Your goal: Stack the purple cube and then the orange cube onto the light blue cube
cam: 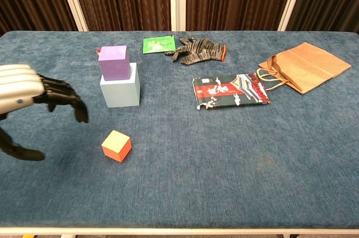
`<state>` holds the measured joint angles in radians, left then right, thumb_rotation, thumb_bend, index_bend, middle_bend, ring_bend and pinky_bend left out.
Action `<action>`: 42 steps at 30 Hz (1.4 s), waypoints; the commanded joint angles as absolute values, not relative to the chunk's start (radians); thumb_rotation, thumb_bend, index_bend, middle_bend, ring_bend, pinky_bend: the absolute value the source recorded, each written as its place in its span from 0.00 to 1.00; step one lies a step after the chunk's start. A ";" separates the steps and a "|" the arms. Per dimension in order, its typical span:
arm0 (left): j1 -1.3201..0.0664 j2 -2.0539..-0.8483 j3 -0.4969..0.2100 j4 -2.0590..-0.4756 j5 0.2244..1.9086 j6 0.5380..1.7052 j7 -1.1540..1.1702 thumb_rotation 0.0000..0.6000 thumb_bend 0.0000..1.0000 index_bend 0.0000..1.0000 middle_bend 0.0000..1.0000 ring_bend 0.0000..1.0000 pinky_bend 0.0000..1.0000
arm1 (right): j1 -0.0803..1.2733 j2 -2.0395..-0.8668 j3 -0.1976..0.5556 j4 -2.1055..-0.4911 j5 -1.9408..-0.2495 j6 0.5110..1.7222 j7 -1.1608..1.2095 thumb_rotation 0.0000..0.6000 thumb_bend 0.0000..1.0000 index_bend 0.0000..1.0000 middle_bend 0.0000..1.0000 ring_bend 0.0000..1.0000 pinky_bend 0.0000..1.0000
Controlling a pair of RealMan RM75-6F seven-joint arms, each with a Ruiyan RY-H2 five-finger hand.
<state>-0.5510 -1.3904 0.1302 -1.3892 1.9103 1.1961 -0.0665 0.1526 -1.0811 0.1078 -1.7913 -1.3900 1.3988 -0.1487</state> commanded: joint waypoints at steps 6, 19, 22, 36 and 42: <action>-0.587 -1.433 0.092 -1.489 1.802 1.061 0.079 1.00 0.15 0.36 0.48 0.35 0.49 | 0.149 -1.077 0.110 -1.791 -1.396 1.409 -0.136 1.00 0.25 0.02 0.01 0.00 0.00; -0.587 -1.504 0.068 -1.455 1.789 1.107 0.136 1.00 0.15 0.35 0.48 0.35 0.49 | 0.144 -1.063 0.122 -1.789 -1.388 1.421 -0.097 1.00 0.25 0.02 0.01 0.00 0.00; -0.587 -1.528 0.070 -1.428 1.786 1.112 0.128 1.00 0.15 0.35 0.48 0.35 0.49 | 0.142 -1.062 0.124 -1.788 -1.389 1.427 -0.090 1.00 0.25 0.02 0.01 0.00 0.00; -0.595 -1.631 0.075 -1.308 1.768 1.120 0.086 1.00 0.15 0.35 0.48 0.35 0.49 | 0.135 -1.048 0.129 -1.794 -1.391 1.435 -0.062 1.00 0.25 0.02 0.01 0.00 0.00; -0.600 -1.653 0.081 -1.275 1.766 1.121 0.071 1.00 0.16 0.35 0.49 0.35 0.49 | 0.136 -1.043 0.133 -1.796 -1.383 1.432 -0.053 1.00 0.25 0.02 0.01 0.00 0.00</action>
<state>-0.5982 -1.6499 0.0795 -1.2783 1.7661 1.1216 0.0732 0.1362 -1.0435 0.1326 -1.7958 -1.3831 1.4316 -0.0536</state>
